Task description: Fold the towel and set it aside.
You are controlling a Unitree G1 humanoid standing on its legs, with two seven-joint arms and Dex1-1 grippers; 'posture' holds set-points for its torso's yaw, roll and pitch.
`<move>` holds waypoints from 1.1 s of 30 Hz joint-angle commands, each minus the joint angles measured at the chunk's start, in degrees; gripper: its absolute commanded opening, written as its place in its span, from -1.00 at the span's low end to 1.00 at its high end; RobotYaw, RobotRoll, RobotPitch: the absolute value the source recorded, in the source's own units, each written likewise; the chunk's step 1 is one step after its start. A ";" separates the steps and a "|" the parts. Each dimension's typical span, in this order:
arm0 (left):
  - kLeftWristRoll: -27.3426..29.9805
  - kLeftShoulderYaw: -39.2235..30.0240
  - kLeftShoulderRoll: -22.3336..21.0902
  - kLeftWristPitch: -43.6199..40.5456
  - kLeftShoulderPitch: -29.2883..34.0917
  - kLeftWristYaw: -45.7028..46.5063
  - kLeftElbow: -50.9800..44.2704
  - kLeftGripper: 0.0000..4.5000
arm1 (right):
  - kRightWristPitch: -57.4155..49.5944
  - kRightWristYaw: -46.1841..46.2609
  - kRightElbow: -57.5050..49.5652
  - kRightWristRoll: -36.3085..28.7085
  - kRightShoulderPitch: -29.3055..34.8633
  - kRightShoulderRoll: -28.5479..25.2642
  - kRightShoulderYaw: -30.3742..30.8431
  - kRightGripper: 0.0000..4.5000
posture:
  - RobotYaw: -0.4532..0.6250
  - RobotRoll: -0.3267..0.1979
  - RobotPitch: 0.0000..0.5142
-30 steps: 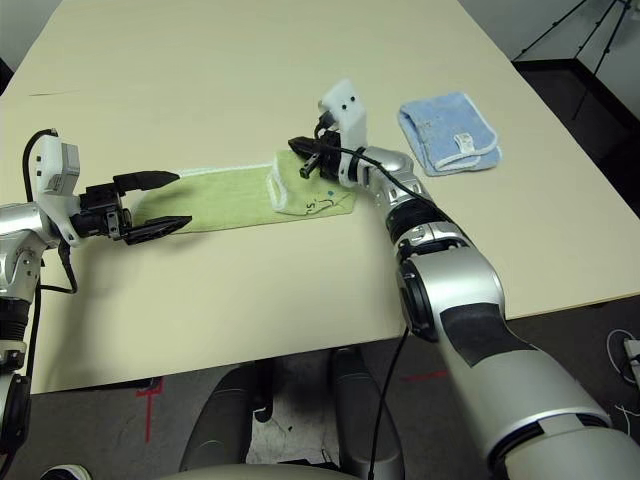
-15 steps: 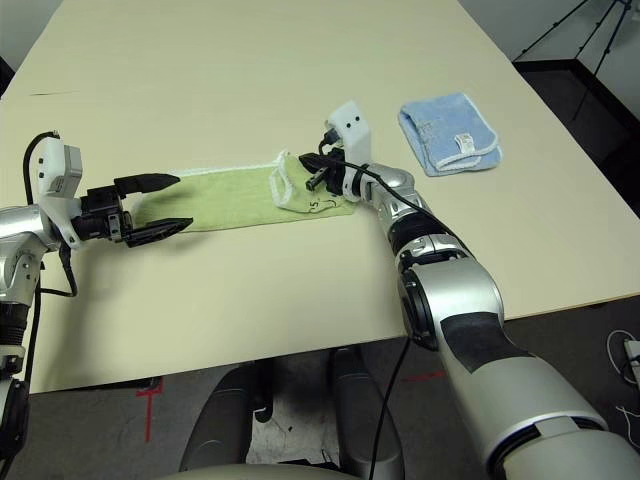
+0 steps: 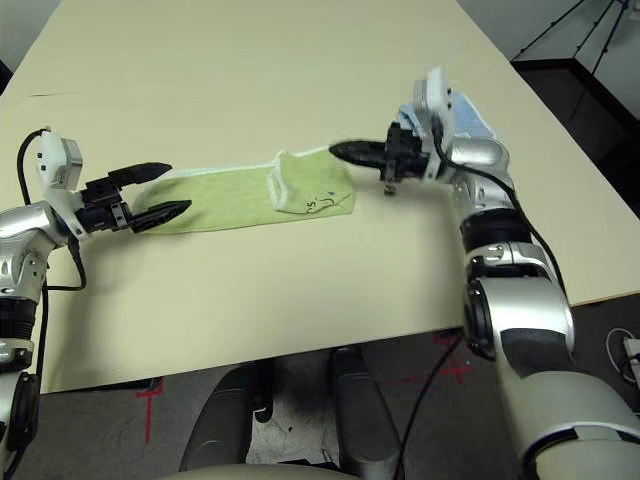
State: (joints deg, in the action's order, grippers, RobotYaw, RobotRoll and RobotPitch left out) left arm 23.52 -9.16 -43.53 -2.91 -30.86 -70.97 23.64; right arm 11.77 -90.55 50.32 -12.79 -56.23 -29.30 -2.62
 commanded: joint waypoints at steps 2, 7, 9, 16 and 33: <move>-0.52 -0.91 -1.28 1.25 1.58 -1.16 1.17 1.00 | 1.96 -1.87 0.52 1.74 1.47 -1.43 2.25 -1.00 | -0.25 0.25 -0.19; -0.29 -1.60 -1.42 0.91 2.52 -1.11 0.27 1.00 | 3.88 -1.76 0.83 2.02 2.53 -1.18 3.01 -1.00 | -0.24 0.25 -0.18; -0.12 -1.87 -1.54 0.67 2.98 -1.04 -0.27 1.00 | 4.84 -1.45 0.98 2.20 2.72 -0.99 3.15 -0.90 | -0.23 0.25 -0.18; -1.09 -3.26 -2.86 1.24 4.69 0.90 -1.75 1.00 | 7.88 -1.88 1.85 2.72 2.74 -1.15 3.91 0.15 | -0.21 0.25 -0.18; 12.47 -11.89 -12.91 -38.96 11.95 7.71 -12.68 1.00 | -5.26 1.96 -8.98 -3.73 6.90 0.43 2.98 0.98 | -0.20 0.25 -0.14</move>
State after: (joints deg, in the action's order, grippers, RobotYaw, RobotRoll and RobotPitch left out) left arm 33.91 -20.21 -55.75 -36.13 -20.19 -64.65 12.14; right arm 7.44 -89.19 42.96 -15.51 -50.57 -29.14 1.22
